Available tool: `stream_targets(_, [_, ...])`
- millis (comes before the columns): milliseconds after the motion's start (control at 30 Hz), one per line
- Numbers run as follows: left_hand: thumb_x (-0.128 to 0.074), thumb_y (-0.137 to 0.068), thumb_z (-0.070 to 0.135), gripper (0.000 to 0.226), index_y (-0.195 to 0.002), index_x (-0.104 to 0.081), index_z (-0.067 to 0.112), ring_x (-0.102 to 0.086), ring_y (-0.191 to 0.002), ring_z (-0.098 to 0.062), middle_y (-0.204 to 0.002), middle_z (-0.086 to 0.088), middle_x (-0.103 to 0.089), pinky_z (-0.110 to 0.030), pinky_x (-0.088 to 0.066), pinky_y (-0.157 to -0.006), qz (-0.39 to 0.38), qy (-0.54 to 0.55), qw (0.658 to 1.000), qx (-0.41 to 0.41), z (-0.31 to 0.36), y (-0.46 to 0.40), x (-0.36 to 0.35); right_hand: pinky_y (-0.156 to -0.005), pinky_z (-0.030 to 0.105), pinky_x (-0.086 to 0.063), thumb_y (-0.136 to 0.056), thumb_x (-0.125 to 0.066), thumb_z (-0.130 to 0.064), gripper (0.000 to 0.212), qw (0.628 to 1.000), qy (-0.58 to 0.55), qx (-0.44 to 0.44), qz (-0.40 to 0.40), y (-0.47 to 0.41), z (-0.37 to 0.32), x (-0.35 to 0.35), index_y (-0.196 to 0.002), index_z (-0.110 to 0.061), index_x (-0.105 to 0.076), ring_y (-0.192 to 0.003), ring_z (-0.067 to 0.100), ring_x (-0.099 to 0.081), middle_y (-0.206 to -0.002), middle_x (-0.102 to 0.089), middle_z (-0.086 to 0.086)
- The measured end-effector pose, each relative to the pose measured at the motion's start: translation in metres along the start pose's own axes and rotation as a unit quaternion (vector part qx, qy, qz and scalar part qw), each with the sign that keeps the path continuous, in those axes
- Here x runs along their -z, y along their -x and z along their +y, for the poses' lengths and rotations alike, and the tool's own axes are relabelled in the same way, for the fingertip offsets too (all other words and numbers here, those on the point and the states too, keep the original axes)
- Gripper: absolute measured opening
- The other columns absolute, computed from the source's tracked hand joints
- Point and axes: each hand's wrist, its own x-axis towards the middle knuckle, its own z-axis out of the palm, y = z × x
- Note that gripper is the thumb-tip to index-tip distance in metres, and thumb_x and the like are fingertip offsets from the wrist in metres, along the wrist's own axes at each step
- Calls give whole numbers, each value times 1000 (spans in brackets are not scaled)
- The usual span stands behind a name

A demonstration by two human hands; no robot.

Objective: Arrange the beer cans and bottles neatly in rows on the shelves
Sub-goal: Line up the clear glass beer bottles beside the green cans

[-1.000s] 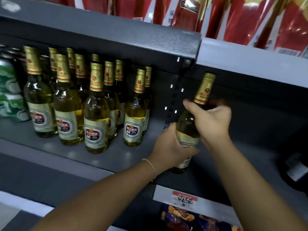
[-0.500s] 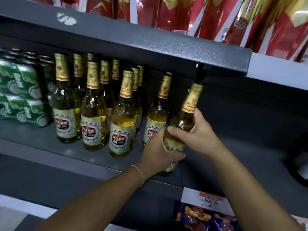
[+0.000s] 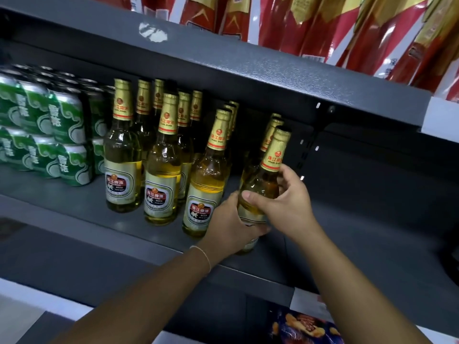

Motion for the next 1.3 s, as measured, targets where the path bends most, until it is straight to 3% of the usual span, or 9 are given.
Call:
stream_targets(200, [-86, -63, 37, 66, -120, -52, 30, -61, -94, 7, -105, 18, -66, -5, -47, -78, -21, -8, 999, 32, -13, 13, 2, -87, 39, -60, -68, -91, -17, 60, 1000, -29, -12, -2, -6, 1, -4, -120, -25, -61, -95, 7, -70, -105, -72, -7])
stream_targets(300, [-84, -65, 34, 61, -118, -55, 28, -60, -98, 2, -107, 16, -65, -12, -47, -83, -23, -52, 998, 31, -28, 23, 0, -88, 39, -60, -70, -90, -19, 60, 999, -31, -7, -9, -7, 5, -5, -121, -25, -60, -97, 7, -70, -107, -72, -7])
stream_targets(400, [-83, -65, 41, 60, -116, -56, 26, -61, -100, -4, -108, 13, -66, -20, -51, -88, -14, -91, 995, 44, -33, 25, -1, -92, 40, -57, -61, -89, -47, 70, 1000, 6, -4, 6, -7, 14, -7, -123, -36, -59, -106, 9, -66, -116, -68, -10])
stream_targets(467, [-82, -67, 40, 58, -116, -56, 24, -61, -100, -4, -109, 12, -65, -15, -48, -85, -10, -101, 994, 46, -34, 25, -2, -94, 40, -56, -53, -85, -62, 81, 999, 24, -9, 20, -8, 22, -8, -125, -41, -57, -111, 10, -64, -125, -63, -7])
stream_targets(633, [-81, -70, 32, 52, -115, -56, 23, -61, -100, -5, -108, 10, -65, -21, -51, -89, -3, -91, 995, 44, -34, 25, -3, -95, 35, -56, -53, -84, -66, 85, 999, 12, -14, 30, -5, 28, -12, -128, -38, -55, -110, 5, -64, -129, -61, -6])
stream_targets(767, [-81, -72, 28, 51, -115, -54, 24, -58, -99, -3, -108, 11, -63, -8, -41, -81, 3, -84, 995, 44, -35, 25, -2, -85, 13, -53, -70, -87, -30, 76, 996, -88, -26, 20, 8, 30, -12, -137, -21, -51, -103, -7, -65, -123, -65, -8])
stream_targets(867, [-80, -73, 25, 52, -117, -53, 24, -56, -96, 2, -107, 14, -62, 3, -38, -75, -5, -63, 997, 41, -36, 27, -1, -87, 15, -53, -76, -79, -12, 65, 990, -135, -34, 17, 28, 49, -14, -133, -17, -50, -106, -3, -66, -109, -71, -16])
stream_targets(1000, [-79, -72, 30, 53, -118, -52, 28, -58, -101, -1, -109, 13, -63, -19, -50, -91, -4, -75, 997, 30, -42, 27, -3, -96, 30, -55, -77, -78, -12, 59, 987, -145, -73, -5, 46, 83, -22, -132, -15, -56, -113, 12, -67, -117, -72, -4])
stream_targets(1300, [-76, -75, 26, 56, -124, -50, 26, -56, -109, -6, -115, 10, -61, -26, -46, -99, 4, -75, 997, 24, -44, 28, -4, -83, 17, -54, -82, -71, 7, 47, 981, -176, -84, 19, 49, 98, -35, -125, -12, -61, -105, 9, -70, -109, -75, -7])
